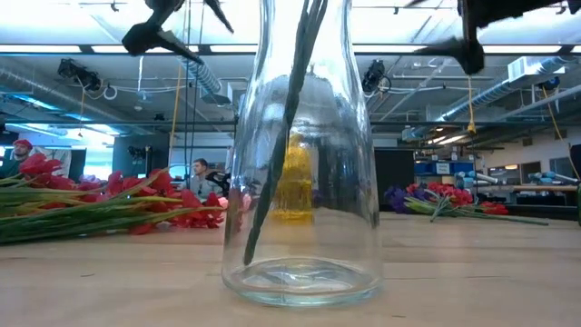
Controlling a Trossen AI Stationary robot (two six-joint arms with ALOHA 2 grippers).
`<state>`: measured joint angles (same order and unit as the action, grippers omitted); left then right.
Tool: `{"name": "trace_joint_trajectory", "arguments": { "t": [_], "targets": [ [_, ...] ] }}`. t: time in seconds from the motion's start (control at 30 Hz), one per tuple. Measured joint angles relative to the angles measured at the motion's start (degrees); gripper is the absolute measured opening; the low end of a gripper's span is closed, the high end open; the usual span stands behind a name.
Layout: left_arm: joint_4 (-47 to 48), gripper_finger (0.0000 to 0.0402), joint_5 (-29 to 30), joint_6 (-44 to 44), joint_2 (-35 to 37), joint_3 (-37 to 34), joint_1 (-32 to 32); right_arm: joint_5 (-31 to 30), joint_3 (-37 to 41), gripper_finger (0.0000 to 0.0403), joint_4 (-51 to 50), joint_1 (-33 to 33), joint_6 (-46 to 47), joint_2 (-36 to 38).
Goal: Sort flowers into vase by color
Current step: Put the top pink tulip into the green vase
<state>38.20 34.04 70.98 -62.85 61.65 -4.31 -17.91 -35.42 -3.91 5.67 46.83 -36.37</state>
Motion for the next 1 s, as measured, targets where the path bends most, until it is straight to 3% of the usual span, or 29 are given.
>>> {"name": "trace_joint_trajectory", "arguments": {
  "t": [0.13, 0.27, 0.53, 0.77, 1.0],
  "targets": [
    [10.4, 0.0335, -5.4, -0.9, 0.6, 0.0, 4.0, -0.7, 0.0, 0.0352, 9.7, 0.0, -2.3, 0.0],
    [19.3, 0.0335, -9.6, -7.7, 0.7, 0.8, 8.5, -1.7, 0.0, 0.0352, 17.5, 0.0, -1.0, -1.0],
    [30.5, 0.0335, -9.3, -25.4, 0.5, 1.7, 20.9, -3.5, 0.0, 0.0352, 19.4, 0.4, 1.4, -5.1],
    [29.8, 0.0335, -16.9, -40.8, -4.2, 1.7, 33.6, -6.4, 0.0, 0.0352, 22.1, 0.5, 1.9, -11.0],
    [24.2, 0.0334, -25.1, -46.4, -14.2, 1.7, 41.1, -6.6, 0.0, 0.0352, 24.9, 2.4, 1.1, -12.8]
  ]
}}
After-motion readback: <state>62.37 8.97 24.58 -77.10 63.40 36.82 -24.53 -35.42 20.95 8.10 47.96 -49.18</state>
